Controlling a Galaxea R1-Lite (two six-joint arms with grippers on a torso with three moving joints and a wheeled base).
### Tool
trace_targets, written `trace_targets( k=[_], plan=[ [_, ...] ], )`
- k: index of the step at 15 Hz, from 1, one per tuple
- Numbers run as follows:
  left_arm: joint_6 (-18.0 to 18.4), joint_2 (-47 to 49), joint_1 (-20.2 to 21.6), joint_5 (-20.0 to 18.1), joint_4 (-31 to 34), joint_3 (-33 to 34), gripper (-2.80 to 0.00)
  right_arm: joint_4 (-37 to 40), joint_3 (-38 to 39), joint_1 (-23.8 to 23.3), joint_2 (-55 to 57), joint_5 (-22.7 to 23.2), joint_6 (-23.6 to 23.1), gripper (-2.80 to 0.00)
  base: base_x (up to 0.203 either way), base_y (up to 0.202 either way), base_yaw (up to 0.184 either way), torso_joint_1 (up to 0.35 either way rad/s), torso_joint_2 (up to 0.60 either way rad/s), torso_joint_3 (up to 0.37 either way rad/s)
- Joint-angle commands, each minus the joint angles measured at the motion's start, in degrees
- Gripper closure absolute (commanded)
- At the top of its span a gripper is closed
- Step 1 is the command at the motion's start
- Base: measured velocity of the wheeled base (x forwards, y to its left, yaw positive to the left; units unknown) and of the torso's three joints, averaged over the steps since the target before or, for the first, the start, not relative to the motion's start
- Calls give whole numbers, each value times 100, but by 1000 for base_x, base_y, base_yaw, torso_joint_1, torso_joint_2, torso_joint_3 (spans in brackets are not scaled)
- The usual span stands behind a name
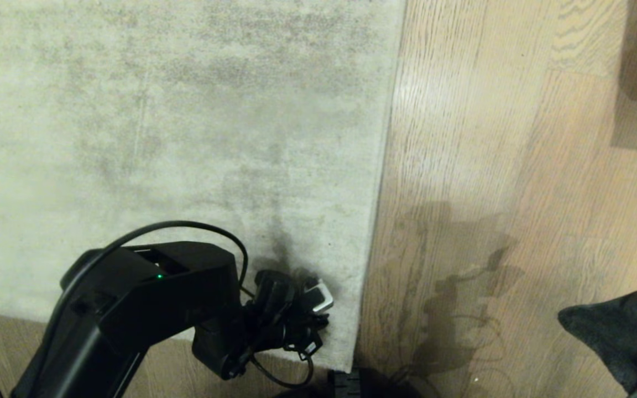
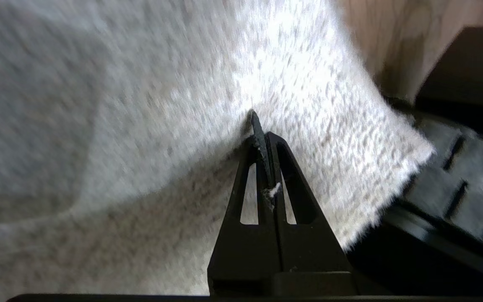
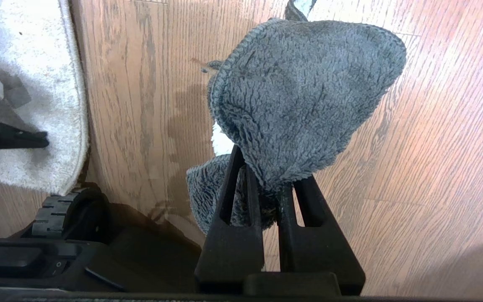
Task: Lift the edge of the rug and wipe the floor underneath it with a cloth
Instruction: Lay down the carpet
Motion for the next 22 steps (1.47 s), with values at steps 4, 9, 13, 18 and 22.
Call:
trace_targets(
  k=[4,9,13,18,22],
  plan=[
    [1,32,-180,-23,-149,64,0,-4,0,2,9,2,-4,0,0,0,0,0,0,0],
    [35,-481,-255,4,-156,484,0,-4,0,2,9,2,-4,0,0,0,0,0,0,0],
    [-2,-1575,-245,63,-137,1251,0,-4,0,2,3,2,-4,0,0,0,0,0,0,0],
    [-614,-3704,-226,686,-94,2739,0,-4,0,2,4,2,-4,0,0,0,0,0,0,0],
    [-1255,-5228,-192,1627,-268,4008,0,-4,0,2,9,2,-4,0,0,0,0,0,0,0]
  ],
)
